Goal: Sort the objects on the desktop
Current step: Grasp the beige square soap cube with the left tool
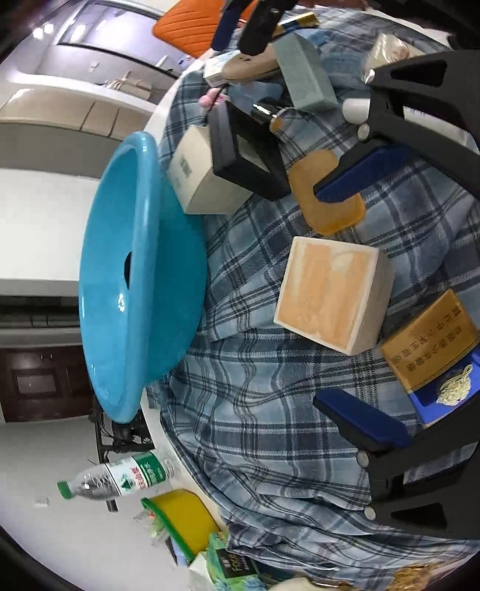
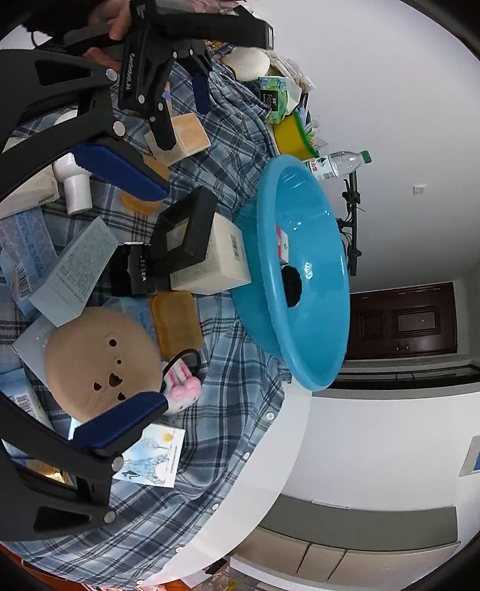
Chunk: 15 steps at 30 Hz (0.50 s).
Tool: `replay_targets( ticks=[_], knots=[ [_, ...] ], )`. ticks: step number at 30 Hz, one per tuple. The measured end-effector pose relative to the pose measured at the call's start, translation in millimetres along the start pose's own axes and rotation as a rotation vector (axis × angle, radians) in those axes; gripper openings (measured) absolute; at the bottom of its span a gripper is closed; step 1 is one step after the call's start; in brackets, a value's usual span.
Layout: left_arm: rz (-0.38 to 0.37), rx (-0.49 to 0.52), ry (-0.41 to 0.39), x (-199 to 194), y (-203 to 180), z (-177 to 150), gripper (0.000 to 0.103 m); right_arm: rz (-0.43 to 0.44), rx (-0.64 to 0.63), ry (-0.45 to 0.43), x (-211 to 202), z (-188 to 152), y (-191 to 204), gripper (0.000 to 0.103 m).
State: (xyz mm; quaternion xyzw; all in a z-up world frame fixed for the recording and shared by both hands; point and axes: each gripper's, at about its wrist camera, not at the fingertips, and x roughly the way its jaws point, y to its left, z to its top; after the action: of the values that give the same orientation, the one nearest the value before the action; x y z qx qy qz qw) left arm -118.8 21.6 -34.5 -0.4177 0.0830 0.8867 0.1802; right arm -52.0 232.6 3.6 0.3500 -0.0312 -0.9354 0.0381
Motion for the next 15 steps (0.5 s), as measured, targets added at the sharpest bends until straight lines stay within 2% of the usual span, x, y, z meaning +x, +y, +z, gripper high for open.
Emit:
replay_targets(
  ticks=[3,5,7,11,15],
  knots=[
    [-0.005,0.057,0.007,3,-8,-2,0.088,-0.011,0.009,0.013,4,-2,-3,0.103],
    [-0.013,0.065,0.017,5,-13,-4,0.075,-0.017,0.015,0.021,4,-2,-5,0.103],
    [-0.018,0.037,0.012,2,-11,-3,0.056,-0.023,0.015,0.014,0,-2,-5,0.103],
    [-0.032,0.017,-0.037,-17,-14,-4,0.055,-0.017,0.011,-0.013,-10,-1,-4,0.103],
    [-0.021,-0.016,-0.077,-35,-18,-10,0.055,-0.013,0.040,-0.003,-8,-4,-9,0.103]
  ],
)
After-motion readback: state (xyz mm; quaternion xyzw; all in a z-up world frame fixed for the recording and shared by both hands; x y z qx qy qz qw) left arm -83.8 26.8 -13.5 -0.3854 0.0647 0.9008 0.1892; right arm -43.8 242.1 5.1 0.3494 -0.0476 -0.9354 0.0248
